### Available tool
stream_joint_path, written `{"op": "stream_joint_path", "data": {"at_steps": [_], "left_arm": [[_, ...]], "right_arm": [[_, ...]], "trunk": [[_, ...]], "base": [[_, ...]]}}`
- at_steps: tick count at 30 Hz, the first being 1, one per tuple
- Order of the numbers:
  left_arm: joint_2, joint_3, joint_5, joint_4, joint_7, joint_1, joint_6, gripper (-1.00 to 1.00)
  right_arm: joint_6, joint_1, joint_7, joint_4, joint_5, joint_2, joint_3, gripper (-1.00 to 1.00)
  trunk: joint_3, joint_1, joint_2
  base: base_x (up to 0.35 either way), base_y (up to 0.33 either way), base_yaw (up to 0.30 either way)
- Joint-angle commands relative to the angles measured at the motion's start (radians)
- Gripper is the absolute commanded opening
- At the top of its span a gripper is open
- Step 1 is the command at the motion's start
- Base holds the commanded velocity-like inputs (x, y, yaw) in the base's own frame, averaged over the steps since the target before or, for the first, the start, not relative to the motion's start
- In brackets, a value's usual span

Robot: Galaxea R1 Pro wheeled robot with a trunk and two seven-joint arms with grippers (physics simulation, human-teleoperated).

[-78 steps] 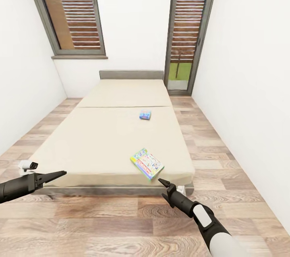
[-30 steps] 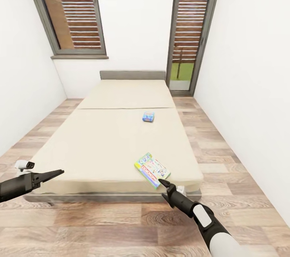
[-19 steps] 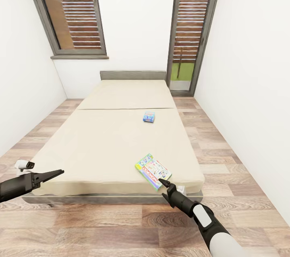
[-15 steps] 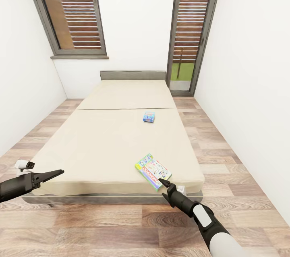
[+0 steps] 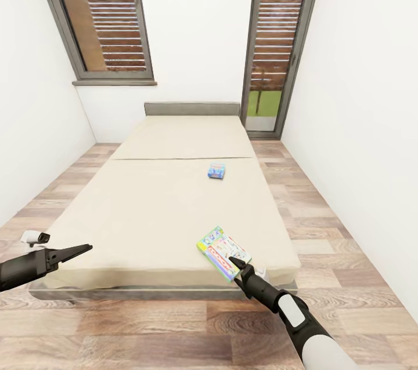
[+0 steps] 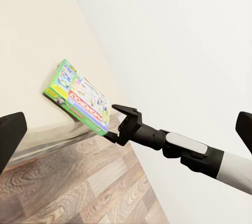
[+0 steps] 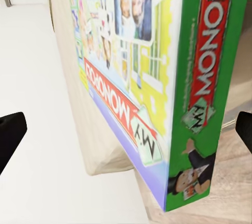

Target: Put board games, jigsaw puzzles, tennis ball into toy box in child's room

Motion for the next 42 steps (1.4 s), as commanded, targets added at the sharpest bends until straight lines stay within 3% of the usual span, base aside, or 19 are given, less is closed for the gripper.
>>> {"op": "stream_joint_path", "data": {"at_steps": [1, 39, 40, 42], "left_arm": [[0.0, 0.0, -0.001, 0.0, -0.005, 0.0, 0.011, 1.0], [0.002, 0.004, -0.002, 0.0, -0.005, 0.0, 0.012, 1.0], [0.002, 0.006, -0.002, 0.0, -0.005, 0.0, 0.012, 1.0], [0.002, 0.016, -0.002, 0.0, -0.005, 0.0, 0.012, 1.0]], "right_arm": [[0.008, -0.001, 0.0, -0.001, -0.003, 0.001, -0.006, 1.0], [0.008, -0.001, 0.0, -0.001, -0.002, 0.001, -0.005, 1.0], [0.008, -0.001, 0.0, -0.001, -0.002, 0.001, -0.005, -1.0], [0.008, 0.0, 0.0, -0.001, -0.002, 0.001, -0.005, -1.0]], "trunk": [[-0.001, 0.0, 0.0], [-0.001, 0.0, 0.0], [-0.001, 0.0, 0.0], [-0.001, 0.0, 0.0]], "base": [[0.04, 0.012, 0.0], [0.031, 0.007, 0.0], [0.003, 0.001, 0.0], [0.002, 0.0, 0.0]]}}
